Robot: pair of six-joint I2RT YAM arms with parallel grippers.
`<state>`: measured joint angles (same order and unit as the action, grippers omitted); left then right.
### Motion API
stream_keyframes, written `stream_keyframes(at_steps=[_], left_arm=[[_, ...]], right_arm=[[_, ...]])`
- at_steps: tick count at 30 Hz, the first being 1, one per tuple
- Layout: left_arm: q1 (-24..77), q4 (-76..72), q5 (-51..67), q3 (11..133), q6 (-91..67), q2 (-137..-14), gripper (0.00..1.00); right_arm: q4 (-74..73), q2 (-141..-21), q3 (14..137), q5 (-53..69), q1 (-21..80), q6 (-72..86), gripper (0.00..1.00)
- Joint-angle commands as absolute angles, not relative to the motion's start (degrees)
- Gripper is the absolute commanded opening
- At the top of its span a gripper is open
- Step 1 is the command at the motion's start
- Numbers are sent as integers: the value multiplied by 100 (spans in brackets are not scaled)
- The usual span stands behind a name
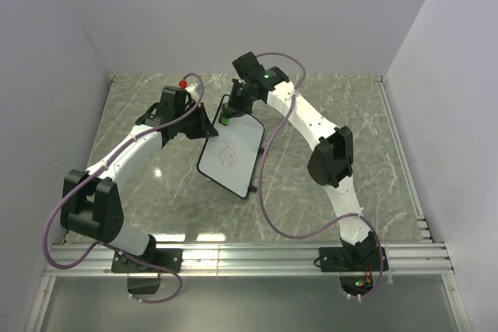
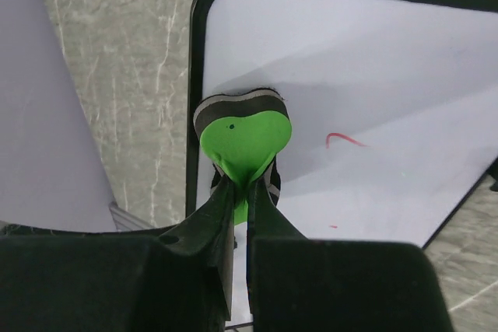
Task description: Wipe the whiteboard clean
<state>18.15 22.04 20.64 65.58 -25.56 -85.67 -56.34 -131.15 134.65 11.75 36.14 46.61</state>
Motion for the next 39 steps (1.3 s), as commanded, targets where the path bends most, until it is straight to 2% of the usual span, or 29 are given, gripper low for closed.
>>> stream_keyframes(at_steps=[1, 5, 11, 14, 19, 27, 34, 39], left_arm=[[2065, 2892, 1450, 6398, -1899, -8692, 0], [2074, 2909, 1468, 6407, -1907, -8666, 0], [2074, 2918, 1468, 6363, -1916, -8552, 0], [2074, 2900, 1468, 6284, -1934, -8490, 0], [2127, 2874, 1424, 6214, -1925, -8403, 0], [2294, 2927, 1222, 6267, -1855, -8402, 0], [2347, 2944, 1178, 6319, -1837, -8437, 0], [2355, 2909, 1187, 6267, -1846, -8402, 0]], right_arm=[[-5274, -13210, 13351, 1573, 3735, 4852, 0], [-5309, -13061, 12912, 1424, 3709, 4703, 0], [-4774, -12376, 10878, 1292, 3376, 4657, 0], [-4491, -12278, 10399, 1301, 3015, 4694, 0], [-5308, -12936, 11257, 1072, 2953, 4386, 0], [-5528, -13228, 12875, 1388, 3278, 4763, 0], [-4852, -12867, 13034, 1695, 3603, 5370, 0], [-4939, -13016, 13193, 1661, 3586, 5379, 0]])
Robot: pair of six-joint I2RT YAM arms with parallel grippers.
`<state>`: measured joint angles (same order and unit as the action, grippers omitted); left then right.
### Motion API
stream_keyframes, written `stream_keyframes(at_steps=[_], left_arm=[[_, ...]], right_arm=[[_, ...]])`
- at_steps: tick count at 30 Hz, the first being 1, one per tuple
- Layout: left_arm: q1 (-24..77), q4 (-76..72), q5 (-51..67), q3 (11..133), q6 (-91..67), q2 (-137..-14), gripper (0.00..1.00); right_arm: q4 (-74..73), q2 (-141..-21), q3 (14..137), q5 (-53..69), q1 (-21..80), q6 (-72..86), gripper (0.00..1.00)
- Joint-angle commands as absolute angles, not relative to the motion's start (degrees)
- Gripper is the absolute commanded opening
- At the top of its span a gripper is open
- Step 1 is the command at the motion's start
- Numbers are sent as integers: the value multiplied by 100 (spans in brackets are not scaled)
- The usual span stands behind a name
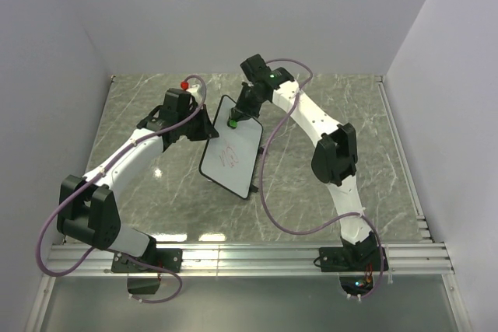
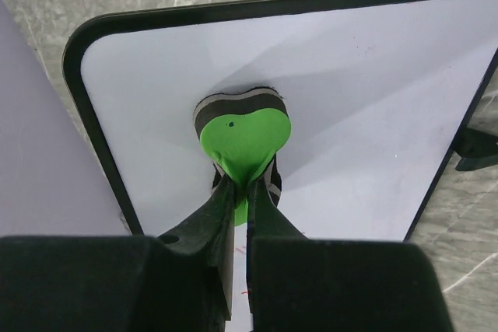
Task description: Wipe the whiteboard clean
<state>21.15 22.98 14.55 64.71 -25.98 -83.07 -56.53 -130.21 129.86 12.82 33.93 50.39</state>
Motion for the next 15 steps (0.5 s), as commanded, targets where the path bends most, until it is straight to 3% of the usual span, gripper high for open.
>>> stream_keyframes(at_steps=[1, 9, 15], left_arm=[[2355, 2892, 1187, 6258, -1846, -8368, 0], [2364, 2892, 1195, 6284, -1854, -8332, 0], [2364, 2927, 1195, 6311, -1855, -8332, 0]], right_arm=[[-4948, -13017, 13158, 1661, 3542, 5362, 0], [-4368, -12447, 11665, 1916, 3419, 5283, 0], [-3482, -11244, 8819, 1670, 3191, 5352, 0]])
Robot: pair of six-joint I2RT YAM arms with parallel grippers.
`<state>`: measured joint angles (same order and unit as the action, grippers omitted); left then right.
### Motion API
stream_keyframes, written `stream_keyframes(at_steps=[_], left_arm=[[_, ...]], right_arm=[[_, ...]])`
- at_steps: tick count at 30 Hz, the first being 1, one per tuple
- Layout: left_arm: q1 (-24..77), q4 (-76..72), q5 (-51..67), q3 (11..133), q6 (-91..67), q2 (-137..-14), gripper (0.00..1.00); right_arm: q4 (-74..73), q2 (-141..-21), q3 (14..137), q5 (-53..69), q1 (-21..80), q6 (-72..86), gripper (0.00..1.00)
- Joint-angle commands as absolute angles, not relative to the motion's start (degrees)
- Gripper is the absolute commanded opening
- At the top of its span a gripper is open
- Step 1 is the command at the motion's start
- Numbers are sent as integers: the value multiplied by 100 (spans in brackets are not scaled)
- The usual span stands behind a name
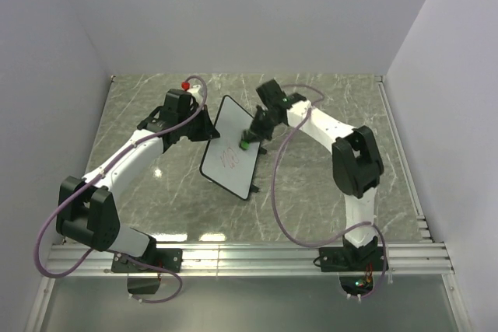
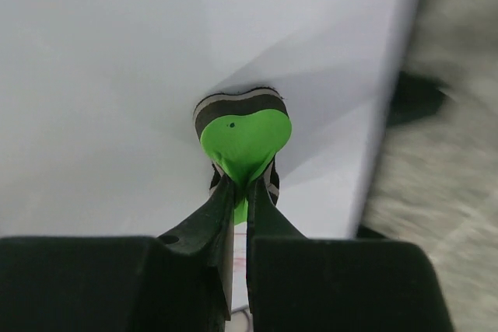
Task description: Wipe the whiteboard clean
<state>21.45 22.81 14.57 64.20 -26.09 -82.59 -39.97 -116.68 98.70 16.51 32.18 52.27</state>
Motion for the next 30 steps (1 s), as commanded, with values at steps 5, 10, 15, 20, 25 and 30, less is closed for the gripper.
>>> stream_keyframes(at_steps=[5, 10, 15, 20, 25, 30], left_arm=[[2364, 2927, 1143, 6293, -1881, -8314, 0], [2364, 2971, 1116, 6337, -1925, -8428, 0], [2364, 2971, 1116, 6293, -1951, -8420, 0], [2364, 2971, 1125, 6223, -1977, -8358, 0], [2364, 2971, 1134, 6179, -1986, -8279, 0], [2364, 2953, 1142, 6144, -1986, -8192, 0]], right_arm=[[-3497, -10750, 8068, 1389, 3366, 5309, 0], [-3463, -10450, 8348, 1274, 3980, 5633, 0], [-3621, -10660, 9306, 1327, 4324, 5862, 0], [-3788, -10907, 10317, 1231, 4447, 5950, 0], [-4034, -11215, 10653, 1169, 4438, 5828, 0], [-3824, -11004, 9837, 1037, 4255, 5783, 0]])
